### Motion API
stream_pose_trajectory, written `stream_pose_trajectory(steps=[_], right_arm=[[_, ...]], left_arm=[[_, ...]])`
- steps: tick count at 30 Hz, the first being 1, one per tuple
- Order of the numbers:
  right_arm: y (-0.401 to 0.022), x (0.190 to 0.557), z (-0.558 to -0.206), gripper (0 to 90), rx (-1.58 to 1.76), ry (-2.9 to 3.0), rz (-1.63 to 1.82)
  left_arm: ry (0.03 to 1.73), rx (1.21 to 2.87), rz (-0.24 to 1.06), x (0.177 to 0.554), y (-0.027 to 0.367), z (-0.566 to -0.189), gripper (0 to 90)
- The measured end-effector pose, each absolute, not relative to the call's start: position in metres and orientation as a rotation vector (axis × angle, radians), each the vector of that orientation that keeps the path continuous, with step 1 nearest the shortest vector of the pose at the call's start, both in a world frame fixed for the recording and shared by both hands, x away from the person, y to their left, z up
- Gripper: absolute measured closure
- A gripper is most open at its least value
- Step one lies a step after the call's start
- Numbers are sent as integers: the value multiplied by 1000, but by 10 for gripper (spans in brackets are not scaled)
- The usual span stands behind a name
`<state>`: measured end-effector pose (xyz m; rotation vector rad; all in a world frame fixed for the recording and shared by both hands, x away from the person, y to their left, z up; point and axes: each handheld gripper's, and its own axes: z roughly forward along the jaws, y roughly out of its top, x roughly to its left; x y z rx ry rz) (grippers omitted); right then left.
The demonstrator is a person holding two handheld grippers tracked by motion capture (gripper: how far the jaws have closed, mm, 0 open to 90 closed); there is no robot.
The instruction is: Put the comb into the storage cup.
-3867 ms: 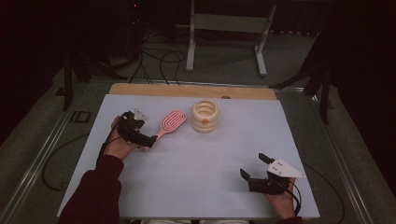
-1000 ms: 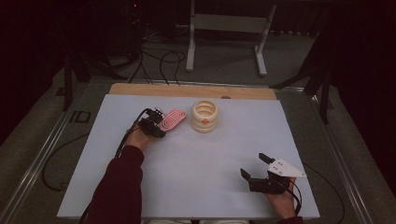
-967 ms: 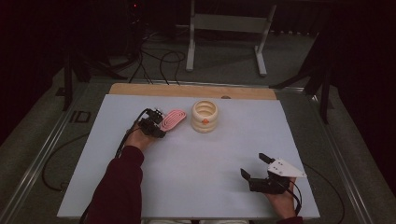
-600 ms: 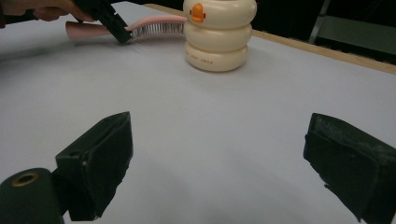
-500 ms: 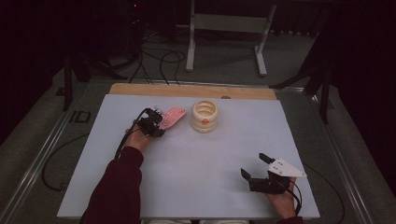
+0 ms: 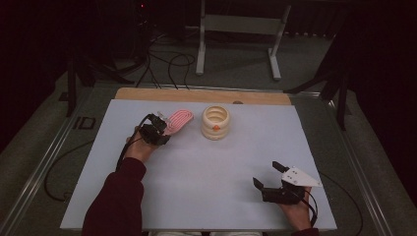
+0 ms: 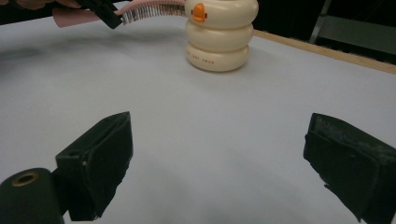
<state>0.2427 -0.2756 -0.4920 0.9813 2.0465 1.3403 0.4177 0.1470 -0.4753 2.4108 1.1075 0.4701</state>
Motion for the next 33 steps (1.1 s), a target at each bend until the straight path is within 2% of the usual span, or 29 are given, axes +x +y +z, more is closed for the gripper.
stream_pose_trajectory(steps=[33], right_arm=[[-272, 245, -494, 82, 994, 2080, 1346]], left_arm=[[1042, 2306, 540, 379, 152, -463, 699]])
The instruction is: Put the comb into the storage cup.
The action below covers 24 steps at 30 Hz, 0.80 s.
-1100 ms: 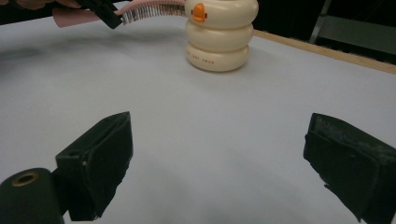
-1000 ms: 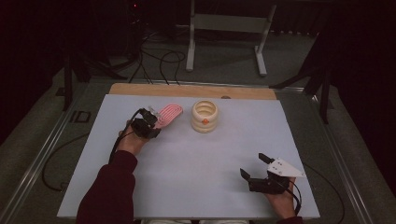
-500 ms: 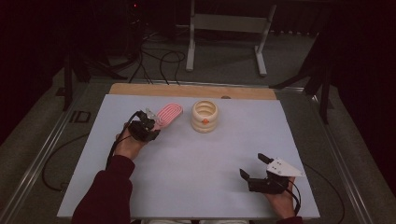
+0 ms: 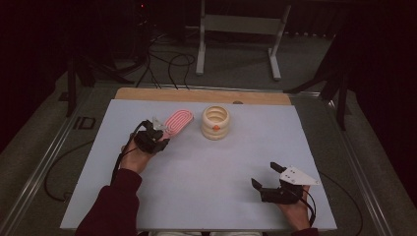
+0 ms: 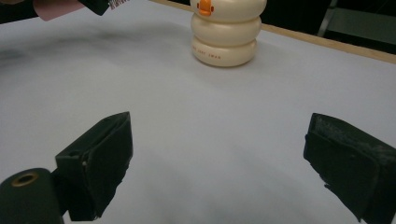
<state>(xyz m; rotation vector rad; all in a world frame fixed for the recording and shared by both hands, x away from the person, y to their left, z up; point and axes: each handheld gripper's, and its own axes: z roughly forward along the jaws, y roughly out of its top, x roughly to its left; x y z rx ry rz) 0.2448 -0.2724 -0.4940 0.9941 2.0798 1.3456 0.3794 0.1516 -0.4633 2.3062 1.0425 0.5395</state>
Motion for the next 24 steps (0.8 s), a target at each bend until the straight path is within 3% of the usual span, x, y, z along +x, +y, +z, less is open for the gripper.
stream_pose_trajectory(steps=[24], right_arm=[[-272, 249, -487, 82, 1026, 2101, 1377]], left_arm=[[948, 2274, 576, 350, 143, -458, 699]])
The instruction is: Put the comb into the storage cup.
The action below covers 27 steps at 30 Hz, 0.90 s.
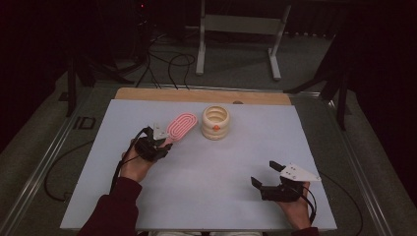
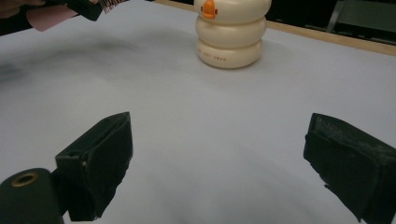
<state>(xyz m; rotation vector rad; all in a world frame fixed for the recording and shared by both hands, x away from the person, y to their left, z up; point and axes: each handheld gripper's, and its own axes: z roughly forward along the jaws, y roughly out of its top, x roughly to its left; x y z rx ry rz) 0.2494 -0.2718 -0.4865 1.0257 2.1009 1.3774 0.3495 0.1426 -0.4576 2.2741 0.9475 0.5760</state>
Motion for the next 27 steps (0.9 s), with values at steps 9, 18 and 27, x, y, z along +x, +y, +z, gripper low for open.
stream_pose_trajectory(steps=[9, 18, 27], right_arm=[[-271, 257, -480, 76, 1065, 2122, 1401], [-270, 263, -479, 76, 1099, 2136, 1411], [-267, 269, -475, 76, 1135, 2151, 1427]], left_arm=[[898, 2272, 578, 342, 133, -455, 699], [864, 2270, 578, 335, 124, -452, 699], [828, 2276, 587, 329, 117, -448, 699]])
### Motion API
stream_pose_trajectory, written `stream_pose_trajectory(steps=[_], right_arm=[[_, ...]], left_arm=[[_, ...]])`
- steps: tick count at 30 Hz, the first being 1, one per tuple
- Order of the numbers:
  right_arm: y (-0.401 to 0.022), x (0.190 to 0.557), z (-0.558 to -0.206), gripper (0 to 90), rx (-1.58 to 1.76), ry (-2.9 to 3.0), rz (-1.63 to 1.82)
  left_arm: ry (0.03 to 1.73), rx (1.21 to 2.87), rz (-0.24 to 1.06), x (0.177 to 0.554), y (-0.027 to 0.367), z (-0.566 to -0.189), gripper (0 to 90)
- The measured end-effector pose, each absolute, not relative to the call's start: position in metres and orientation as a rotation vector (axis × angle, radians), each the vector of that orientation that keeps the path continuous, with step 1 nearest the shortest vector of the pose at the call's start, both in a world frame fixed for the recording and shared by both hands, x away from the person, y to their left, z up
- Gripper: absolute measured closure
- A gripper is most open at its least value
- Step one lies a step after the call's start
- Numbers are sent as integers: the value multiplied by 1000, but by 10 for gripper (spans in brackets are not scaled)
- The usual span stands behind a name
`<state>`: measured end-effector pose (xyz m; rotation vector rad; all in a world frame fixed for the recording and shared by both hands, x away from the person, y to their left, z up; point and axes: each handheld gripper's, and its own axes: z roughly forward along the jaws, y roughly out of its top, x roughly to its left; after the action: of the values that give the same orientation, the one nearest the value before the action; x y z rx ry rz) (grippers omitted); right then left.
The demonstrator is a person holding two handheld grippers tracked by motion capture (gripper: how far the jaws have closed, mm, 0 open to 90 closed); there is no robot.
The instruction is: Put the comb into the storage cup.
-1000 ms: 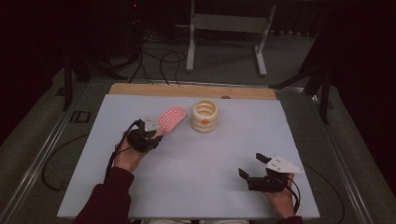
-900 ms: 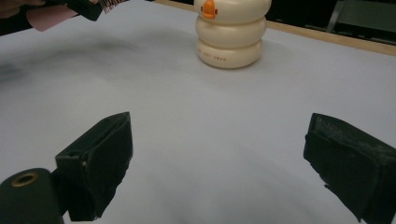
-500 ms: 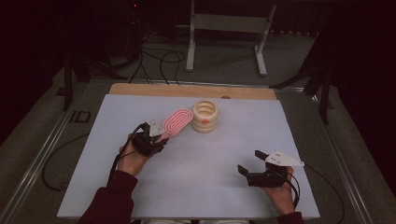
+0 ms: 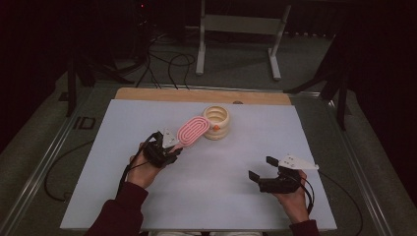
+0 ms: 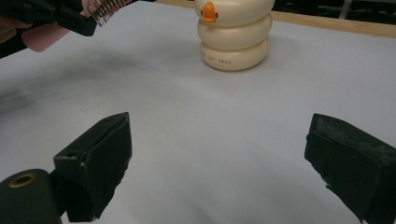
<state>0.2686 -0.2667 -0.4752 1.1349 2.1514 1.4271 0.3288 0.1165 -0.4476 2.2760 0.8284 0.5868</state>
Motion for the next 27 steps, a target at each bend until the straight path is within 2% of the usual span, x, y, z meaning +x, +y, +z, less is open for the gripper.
stream_pose_trajectory(steps=[7, 27], right_arm=[[-263, 275, -475, 77, 1187, 2165, 1370], [-248, 289, -454, 77, 1217, 2166, 1499]], left_arm=[[800, 2279, 596, 324, 112, -443, 699], [700, 2282, 606, 310, 88, -436, 699]])
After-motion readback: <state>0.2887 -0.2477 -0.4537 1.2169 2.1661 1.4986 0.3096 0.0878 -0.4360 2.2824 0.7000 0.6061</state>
